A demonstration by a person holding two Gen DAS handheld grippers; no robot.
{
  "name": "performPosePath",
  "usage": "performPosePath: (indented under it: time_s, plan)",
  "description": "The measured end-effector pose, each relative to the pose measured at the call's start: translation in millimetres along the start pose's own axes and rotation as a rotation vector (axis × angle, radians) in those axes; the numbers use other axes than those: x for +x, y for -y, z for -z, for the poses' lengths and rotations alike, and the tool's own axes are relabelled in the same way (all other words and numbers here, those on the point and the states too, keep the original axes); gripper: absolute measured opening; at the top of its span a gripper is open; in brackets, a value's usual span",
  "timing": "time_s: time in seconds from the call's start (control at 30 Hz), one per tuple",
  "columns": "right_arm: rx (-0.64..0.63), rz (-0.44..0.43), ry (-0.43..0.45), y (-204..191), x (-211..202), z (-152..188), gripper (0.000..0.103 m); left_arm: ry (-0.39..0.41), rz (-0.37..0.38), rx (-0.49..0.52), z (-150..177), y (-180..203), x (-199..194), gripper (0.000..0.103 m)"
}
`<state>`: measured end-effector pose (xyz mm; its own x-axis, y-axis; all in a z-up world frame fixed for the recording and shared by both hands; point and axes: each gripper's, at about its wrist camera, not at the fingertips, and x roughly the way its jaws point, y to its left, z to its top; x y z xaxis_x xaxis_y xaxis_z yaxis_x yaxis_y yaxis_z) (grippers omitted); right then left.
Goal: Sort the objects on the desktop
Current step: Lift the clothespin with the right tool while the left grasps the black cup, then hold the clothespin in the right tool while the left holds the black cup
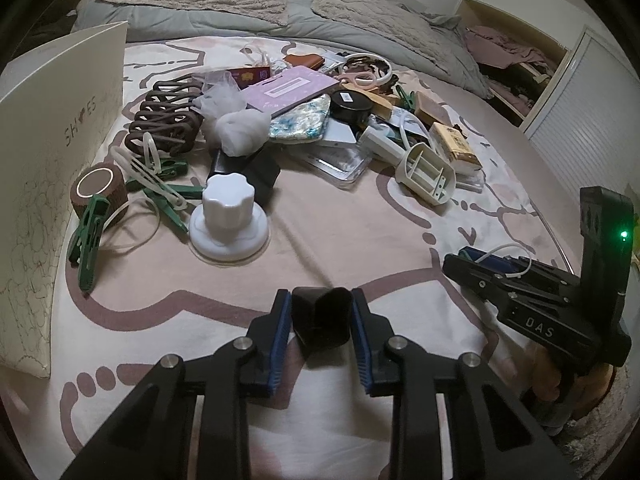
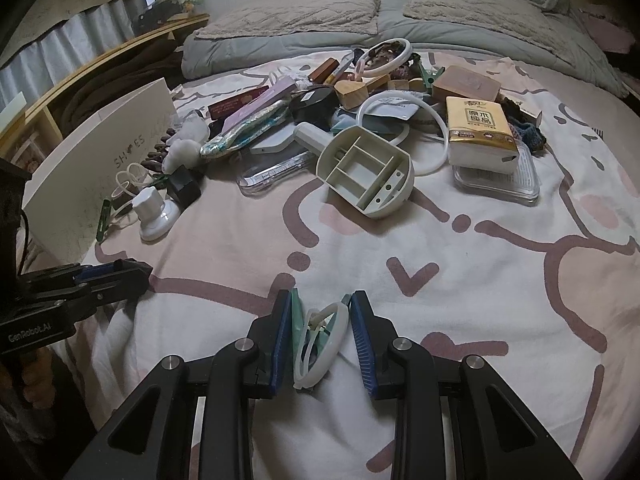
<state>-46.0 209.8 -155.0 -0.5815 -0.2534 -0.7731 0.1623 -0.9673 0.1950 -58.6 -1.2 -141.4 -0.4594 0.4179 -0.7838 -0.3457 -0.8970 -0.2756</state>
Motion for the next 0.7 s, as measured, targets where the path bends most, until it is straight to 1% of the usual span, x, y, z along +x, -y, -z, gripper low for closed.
performPosePath:
  time_s: [0.2, 0.37, 0.63, 0.7]
  plan:
    - [0.004, -0.004, 0.011, -0.2, -3.6, 0.8, 0.03, 0.009, -0.022, 0.005, 0.1, 0.9, -1.0, 0.029]
    - [-0.013, 0.005, 0.034, -5.2, -8.3, 2.2, 0.03, 0.033, -0.043, 0.016, -0.3, 3.1, -4.9, 0.029]
    - [-0.072, 0.02, 0.127, -28.4, -31.9, 4.9, 0.03, 0.08, -0.055, 0.037, -5.0, 6.2, -16.2, 0.029]
    - [-0.08, 0.018, 0.137, -33.5, -35.6, 4.0, 0.03, 0.098, -0.045, 0.035, -6.4, 6.6, -20.5, 0.029]
